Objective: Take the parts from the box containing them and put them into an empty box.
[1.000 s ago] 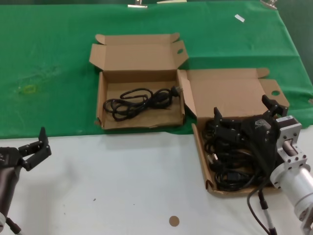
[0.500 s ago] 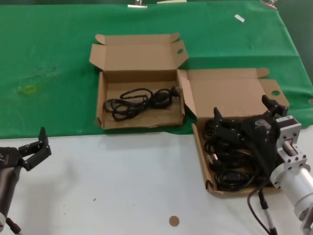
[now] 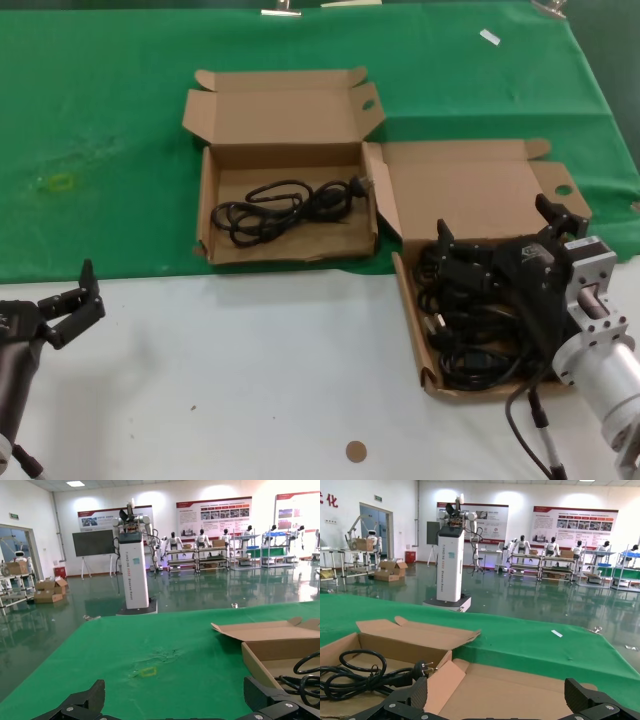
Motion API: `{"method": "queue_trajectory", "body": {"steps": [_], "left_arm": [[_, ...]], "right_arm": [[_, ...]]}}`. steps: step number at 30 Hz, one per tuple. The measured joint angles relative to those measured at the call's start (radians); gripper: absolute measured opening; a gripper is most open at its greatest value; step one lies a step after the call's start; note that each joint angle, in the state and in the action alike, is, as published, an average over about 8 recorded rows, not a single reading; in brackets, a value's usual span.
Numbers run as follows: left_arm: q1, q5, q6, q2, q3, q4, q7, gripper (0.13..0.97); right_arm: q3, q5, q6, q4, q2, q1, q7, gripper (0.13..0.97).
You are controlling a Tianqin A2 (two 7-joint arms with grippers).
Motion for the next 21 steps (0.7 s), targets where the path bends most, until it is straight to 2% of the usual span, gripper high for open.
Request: {"method": "queue_trajectory", "body": {"steps": [21], "left_arm": [[0.0, 0.0, 0.0, 0.0, 0.0, 0.0, 0.0, 0.965]], "right_arm": [[0.0, 0.0, 0.0, 0.0, 0.0, 0.0, 0.0, 0.966]]}}
